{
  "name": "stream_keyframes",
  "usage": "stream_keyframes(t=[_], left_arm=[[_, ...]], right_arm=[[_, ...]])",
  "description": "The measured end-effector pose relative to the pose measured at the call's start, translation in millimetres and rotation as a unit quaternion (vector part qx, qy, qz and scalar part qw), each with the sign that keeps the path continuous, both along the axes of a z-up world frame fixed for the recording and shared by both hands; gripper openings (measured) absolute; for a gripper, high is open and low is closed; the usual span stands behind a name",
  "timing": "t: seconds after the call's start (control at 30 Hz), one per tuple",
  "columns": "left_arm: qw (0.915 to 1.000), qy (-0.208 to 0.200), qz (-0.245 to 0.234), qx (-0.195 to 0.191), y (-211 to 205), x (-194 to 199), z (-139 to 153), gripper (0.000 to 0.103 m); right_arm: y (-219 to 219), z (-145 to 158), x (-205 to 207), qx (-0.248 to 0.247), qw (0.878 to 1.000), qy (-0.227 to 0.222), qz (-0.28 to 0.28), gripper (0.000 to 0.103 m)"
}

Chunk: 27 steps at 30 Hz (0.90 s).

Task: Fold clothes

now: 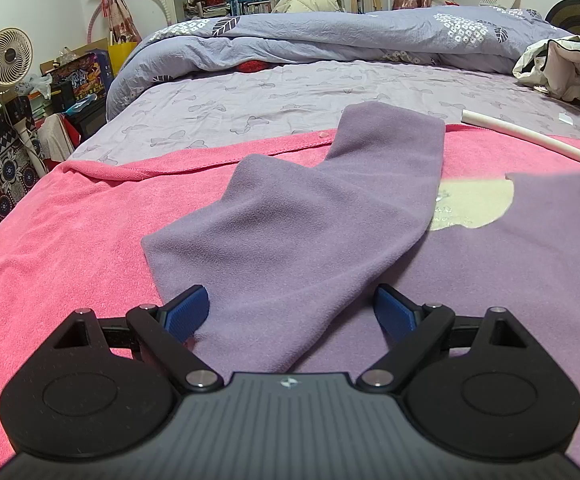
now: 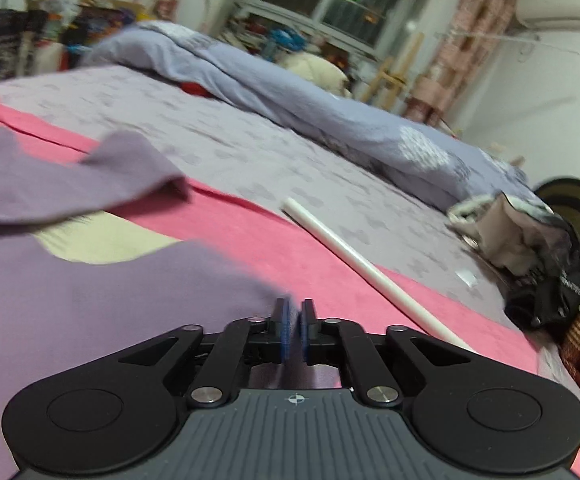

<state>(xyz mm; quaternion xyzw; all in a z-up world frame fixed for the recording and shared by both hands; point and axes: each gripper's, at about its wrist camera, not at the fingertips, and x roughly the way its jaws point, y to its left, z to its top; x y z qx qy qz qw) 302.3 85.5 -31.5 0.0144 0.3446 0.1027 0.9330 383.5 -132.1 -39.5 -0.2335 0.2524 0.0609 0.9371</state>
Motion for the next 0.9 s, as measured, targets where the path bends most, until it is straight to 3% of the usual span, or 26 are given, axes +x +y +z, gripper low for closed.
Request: stream_keyframes(t=[0.13, 0.2, 0.27, 0.33, 0.37, 0.4, 0.47, 0.63, 0.83, 0.87, 0.9], left_arm=[[1.0, 0.0, 0.0, 0.0, 0.5, 0.0, -0.3, 0.092], [1.0, 0.0, 0.0, 0.0, 0.4, 0.0, -0.4, 0.093], [1.0, 0.001, -0.001, 0.001, 0.0, 0.0, -0.6, 0.093], [1.0, 0.001, -0.001, 0.002, -0.3, 0.0, -0.6, 0.093], [1.0, 0.001, -0.001, 0.002, -0.3, 0.1, -0.5, 0.093], [1.0, 0.0, -0.001, 0.002, -0.2, 0.1, -0.6, 0.093], [1.0, 0.0, -0.001, 0.001, 0.2, -0.1, -0.4, 0.093], [1.0, -0.001, 0.0, -0.004, 1.7, -0.3, -0.2, 0.093], [1.0, -0.002, 0.0, -0.007, 2.5, -0.4, -0.4, 0.093], [1.0, -0.002, 0.0, -0.007, 2.5, -0.3, -0.5, 0.093], [1.0, -0.002, 0.0, -0.008, 2.8, -0.3, -0.5, 0.093]], right_arm=[[-9.1, -31.3, 23.7, -0.017, 0.998, 0.043, -0.033, 0.005], [-4.6, -25.5, 23.3, -0.023, 0.998, 0.04, -0.03, 0.005], [-4.7, -10.1, 23.6, 0.008, 0.999, 0.042, -0.03, 0.006], [-6.5, 12.3, 25.4, 0.073, 0.996, 0.045, -0.022, 0.011], [-5.4, 24.3, 28.2, 0.115, 0.992, 0.056, -0.006, 0.02], [-2.3, 33.9, 32.5, 0.15, 0.986, 0.076, 0.015, 0.037], [11.3, 45.4, 43.9, 0.209, 0.97, 0.11, 0.049, 0.054], [61.1, 35.4, 83.2, 0.267, 0.949, 0.16, 0.052, 0.057], [90.8, -3.2, 123.8, 0.287, 0.942, 0.176, -0.004, 0.063], [92.1, -4.6, 126.9, 0.297, 0.94, 0.169, -0.007, 0.062], [92.9, -4.5, 129.8, 0.307, 0.937, 0.169, -0.008, 0.051]])
